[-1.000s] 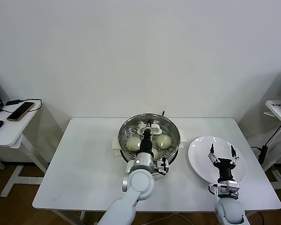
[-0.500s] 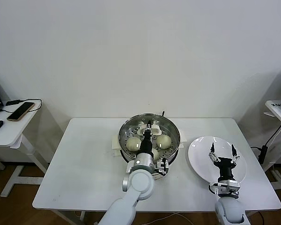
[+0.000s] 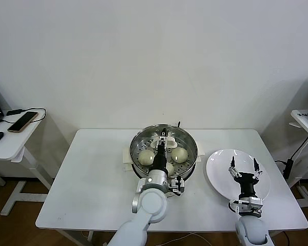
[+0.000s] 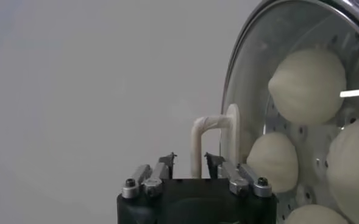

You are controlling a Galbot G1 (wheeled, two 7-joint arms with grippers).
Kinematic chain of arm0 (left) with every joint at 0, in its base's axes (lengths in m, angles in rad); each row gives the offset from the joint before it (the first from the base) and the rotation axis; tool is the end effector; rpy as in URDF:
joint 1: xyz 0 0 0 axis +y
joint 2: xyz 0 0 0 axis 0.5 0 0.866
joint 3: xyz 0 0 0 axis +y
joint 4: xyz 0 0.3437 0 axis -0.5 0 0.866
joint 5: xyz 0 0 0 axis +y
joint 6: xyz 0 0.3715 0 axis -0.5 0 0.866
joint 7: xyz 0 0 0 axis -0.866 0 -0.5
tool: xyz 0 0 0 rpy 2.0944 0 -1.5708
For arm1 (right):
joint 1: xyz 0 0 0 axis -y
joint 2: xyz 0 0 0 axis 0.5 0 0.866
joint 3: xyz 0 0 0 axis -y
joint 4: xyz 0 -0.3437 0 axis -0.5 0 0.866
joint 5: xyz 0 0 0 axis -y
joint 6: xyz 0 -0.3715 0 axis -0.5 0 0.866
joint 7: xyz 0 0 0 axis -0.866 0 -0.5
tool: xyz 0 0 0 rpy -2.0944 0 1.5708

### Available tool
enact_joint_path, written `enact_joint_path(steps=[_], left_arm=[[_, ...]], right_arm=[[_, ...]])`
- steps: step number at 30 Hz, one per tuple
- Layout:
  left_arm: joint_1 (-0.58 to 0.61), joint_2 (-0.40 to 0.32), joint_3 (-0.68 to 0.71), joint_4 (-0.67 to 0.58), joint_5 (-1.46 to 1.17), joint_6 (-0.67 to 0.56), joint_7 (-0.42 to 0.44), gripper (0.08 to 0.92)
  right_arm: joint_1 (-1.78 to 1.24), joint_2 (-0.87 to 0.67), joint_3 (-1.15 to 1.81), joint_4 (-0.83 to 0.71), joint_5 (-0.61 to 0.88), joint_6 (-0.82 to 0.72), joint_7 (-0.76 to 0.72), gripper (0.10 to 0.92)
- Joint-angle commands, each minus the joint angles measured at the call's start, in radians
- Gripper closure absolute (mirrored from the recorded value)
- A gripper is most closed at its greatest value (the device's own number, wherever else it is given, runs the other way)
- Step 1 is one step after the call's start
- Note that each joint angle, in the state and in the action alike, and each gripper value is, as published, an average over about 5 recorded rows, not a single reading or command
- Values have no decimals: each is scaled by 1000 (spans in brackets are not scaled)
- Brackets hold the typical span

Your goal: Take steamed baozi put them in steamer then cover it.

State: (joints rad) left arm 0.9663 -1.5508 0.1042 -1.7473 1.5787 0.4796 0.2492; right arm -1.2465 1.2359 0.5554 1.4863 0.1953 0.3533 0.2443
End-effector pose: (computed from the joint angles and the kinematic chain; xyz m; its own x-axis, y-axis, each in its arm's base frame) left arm 0.3179 -0.2092 -0.2579 -0.9875 0.1569 0.0117 0.0182 0.0395 0.9991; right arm 0.2933 -0.1344 -0.4167 -0.9625 0.2462 -0.1140 0.2595 0.9580 -0.1222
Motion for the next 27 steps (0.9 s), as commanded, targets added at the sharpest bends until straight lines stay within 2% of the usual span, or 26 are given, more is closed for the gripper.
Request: enact_joint_path(steps=[1,6,9,11,13,16,19,21,24,27], left_arm=[[82,95,34,-234,-98,20,20,381],[145,166,14,-384,-174,22,19,236],[183,210,-39,-472,-284,21,-16,188],[204,229,-97,-506,-410,22,-80,180],[217,237,-170,-508,-628,14,-196,178],[231,237,-304,-453,-1026,-66,-378,177],[238,237,-437,-347,-1341,-199,-454,177],[241,242,-501,-266,-1482,-301,-450,177],[246,254,-559,-170,-1594,-431,-398,177],[259,263,-585,-119,-1629,-487,-350,177]], right_arm=[[4,2,-2,3,-1,-1,1,203],[6,6,-5,7,-4,-2,2,203],[1,6,-6,12,-5,-4,-2,203],[-6,3,-6,21,8,-9,-15,203],[-18,-5,-10,37,39,-29,-33,203],[-39,-19,-26,67,100,-82,-51,203],[-58,-29,-39,93,147,-128,-61,203],[-69,-33,-44,105,167,-147,-67,203],[-85,-38,-46,115,187,-157,-79,203],[-98,-38,-39,123,206,-165,-96,203]])
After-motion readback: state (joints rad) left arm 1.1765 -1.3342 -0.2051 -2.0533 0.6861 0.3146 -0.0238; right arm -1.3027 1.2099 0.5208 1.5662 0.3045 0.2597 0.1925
